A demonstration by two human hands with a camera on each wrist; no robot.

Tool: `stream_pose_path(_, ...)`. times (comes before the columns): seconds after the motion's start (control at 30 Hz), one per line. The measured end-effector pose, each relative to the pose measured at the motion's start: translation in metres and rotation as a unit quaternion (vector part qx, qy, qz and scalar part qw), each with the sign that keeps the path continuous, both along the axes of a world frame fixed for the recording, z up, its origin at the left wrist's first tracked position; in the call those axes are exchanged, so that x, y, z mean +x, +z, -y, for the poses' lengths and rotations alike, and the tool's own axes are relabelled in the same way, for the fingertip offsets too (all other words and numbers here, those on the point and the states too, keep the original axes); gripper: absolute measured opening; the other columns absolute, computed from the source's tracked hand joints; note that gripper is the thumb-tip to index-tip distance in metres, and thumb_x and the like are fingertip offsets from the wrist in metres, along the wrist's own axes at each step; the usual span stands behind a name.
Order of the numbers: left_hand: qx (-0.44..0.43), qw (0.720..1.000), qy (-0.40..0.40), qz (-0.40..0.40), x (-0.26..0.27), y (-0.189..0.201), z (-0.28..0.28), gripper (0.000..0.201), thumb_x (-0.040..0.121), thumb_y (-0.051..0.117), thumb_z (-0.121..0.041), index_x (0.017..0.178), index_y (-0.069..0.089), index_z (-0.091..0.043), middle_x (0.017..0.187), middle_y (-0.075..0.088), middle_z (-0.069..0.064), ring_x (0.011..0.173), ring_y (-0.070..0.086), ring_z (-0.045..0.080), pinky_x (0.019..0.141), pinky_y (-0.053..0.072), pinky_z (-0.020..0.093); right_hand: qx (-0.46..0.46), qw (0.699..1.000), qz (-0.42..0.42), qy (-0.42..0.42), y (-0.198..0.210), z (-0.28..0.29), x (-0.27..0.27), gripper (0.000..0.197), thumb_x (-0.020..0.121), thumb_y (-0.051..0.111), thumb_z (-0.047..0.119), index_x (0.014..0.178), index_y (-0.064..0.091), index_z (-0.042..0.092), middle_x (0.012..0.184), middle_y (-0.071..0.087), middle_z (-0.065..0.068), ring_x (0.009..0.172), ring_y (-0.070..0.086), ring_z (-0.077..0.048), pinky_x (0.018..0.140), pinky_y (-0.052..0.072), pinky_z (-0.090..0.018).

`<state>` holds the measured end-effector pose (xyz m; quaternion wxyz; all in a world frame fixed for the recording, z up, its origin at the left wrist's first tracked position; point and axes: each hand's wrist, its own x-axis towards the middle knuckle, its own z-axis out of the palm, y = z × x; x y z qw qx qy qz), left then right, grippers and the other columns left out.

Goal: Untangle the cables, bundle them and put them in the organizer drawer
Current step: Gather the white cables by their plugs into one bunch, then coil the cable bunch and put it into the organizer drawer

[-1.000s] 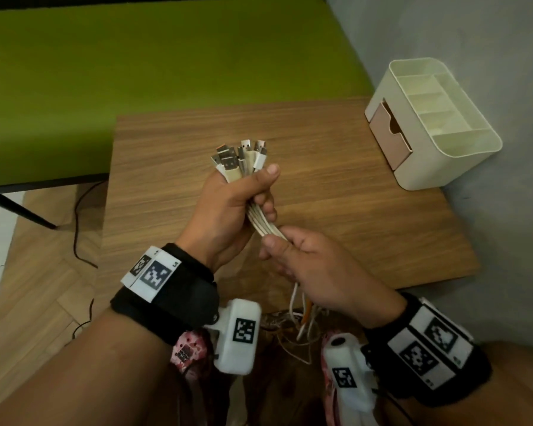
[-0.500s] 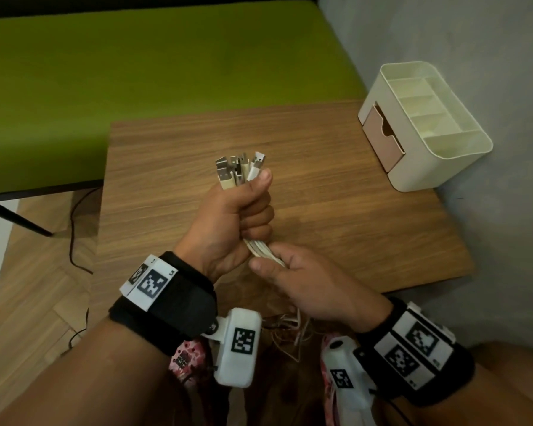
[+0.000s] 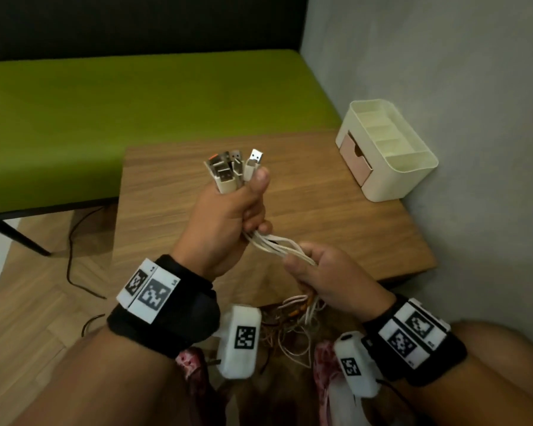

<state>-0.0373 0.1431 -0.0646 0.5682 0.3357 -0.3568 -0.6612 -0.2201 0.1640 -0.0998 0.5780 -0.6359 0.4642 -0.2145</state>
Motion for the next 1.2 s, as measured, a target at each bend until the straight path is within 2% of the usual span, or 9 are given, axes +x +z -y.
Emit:
stream_pose_path(0.13,0.004,0.994,-0.005,-0.106,-0.006,0.034,-0.018,0.026,0.091,0.059,-0.028,0.069,0.046,-0.022,0.048,0.023,-0.01,0.039,0.021,0.003,0.041,0.03,0.017,-0.033,0.999,0.016,-0.015,0.018,-0.021,-0.01,0.04,0.076,0.069,0.065,0.082,0.066,0.026,0.06,0.052,0.01,0.056,0.048,-0.008,0.054,0.04,-0.027)
stream_pose_path(0.3,-0.055,0.99,0.003,-0.13,0.004,0.092,-0.03,0.033,0.089,0.06,-0.034,0.062,0.043,-0.024,0.047,0.021,-0.011,0.039,0.019,0.002,0.038,0.023,0.016,-0.034,0.99,-0.13,0.043,0.018,-0.036,-0.019,0.023,0.086,0.066,0.056,0.09,0.066,0.033,0.091,0.073,0.005,0.086,0.069,-0.011,0.086,0.057,-0.04)
stream_pose_path(0.53,-0.009,0.987,0.146,-0.072,0.045,0.065,-0.034,0.032,0.096,0.06,-0.028,0.07,0.041,-0.025,0.052,0.016,-0.009,0.043,0.014,0.006,0.039,0.02,0.019,0.006,0.993,0.101,-0.057,0.056,-0.029,-0.036,0.029,0.078,0.069,0.058,0.07,0.066,0.03,0.066,0.054,0.002,0.064,0.05,-0.017,0.072,0.046,-0.045)
stream_pose_path(0.67,0.02,0.982,0.173,-0.075,0.047,0.041,-0.04,0.031,0.099,0.056,-0.026,0.073,0.039,-0.024,0.052,0.017,-0.01,0.043,0.014,0.006,0.04,0.021,0.02,-0.144,0.984,-0.019,-0.102,0.089,-0.008,-0.029,0.029,0.078,0.061,0.065,0.074,0.066,0.036,0.063,0.051,0.005,0.059,0.048,-0.016,0.062,0.043,-0.036)
stream_pose_path(0.77,-0.021,0.978,0.183,-0.093,0.048,0.042,-0.035,0.03,0.094,0.06,-0.029,0.071,0.043,-0.022,0.054,0.021,-0.006,0.047,0.022,0.008,0.05,0.039,0.022,-0.247,0.957,-0.068,-0.137,0.125,0.03,-0.016,0.02,0.088,0.064,0.051,0.077,0.066,0.034,0.06,0.055,0.01,0.059,0.053,-0.018,0.061,0.047,-0.038)
stream_pose_path(0.87,-0.065,0.973,0.193,-0.11,0.042,0.051,-0.021,0.028,0.085,0.064,-0.031,0.07,0.046,-0.015,0.054,0.037,-0.003,0.051,0.042,0.01,0.074,0.056,0.032,-0.383,0.902,-0.075,-0.186,0.166,0.074,0.01,0.018,0.091,0.065,0.041,0.079,0.066,0.029,0.07,0.061,0.01,0.062,0.054,0.0,0.064,0.044,-0.026)
stream_pose_path(0.97,-0.088,0.965,0.208,-0.133,0.04,0.06,-0.004,0.028,0.093,0.058,-0.023,0.07,0.049,-0.012,0.054,0.047,-0.002,0.057,0.054,0.011,0.072,0.054,0.027,-0.528,0.826,-0.031,-0.195,0.197,0.102,0.047,0.019,0.095,0.061,0.035,0.089,0.069,0.019,0.076,0.06,0.013,0.067,0.053,0.014,0.064,0.041,-0.014)
stream_pose_path(1.1,-0.125,0.954,0.235,-0.134,0.058,0.059,0.018,0.026,0.095,0.057,-0.023,0.071,0.05,-0.014,0.054,0.047,-0.003,0.059,0.053,0.01,0.07,0.052,0.027,-0.67,0.72,0.044,-0.177,0.198,0.122,0.085,0.025,0.096,0.06,0.024,0.092,0.069,0.001,0.078,0.052,0.015,0.071,0.052,0.001,0.066,0.04,-0.017)
stream_pose_path(1.2,-0.064,0.953,0.277,-0.101,0.069,0.025,0.026,0.03,0.099,0.055,-0.02,0.07,0.048,-0.014,0.053,0.042,-0.004,0.053,0.048,0.009,0.062,0.05,0.024,-0.634,0.758,0.004,-0.154,0.142,0.142,0.082,0.019,0.096,0.061,0.022,0.092,0.069,0.005,0.083,0.057,0.005,0.077,0.056,-0.016,0.069,0.041,-0.026)
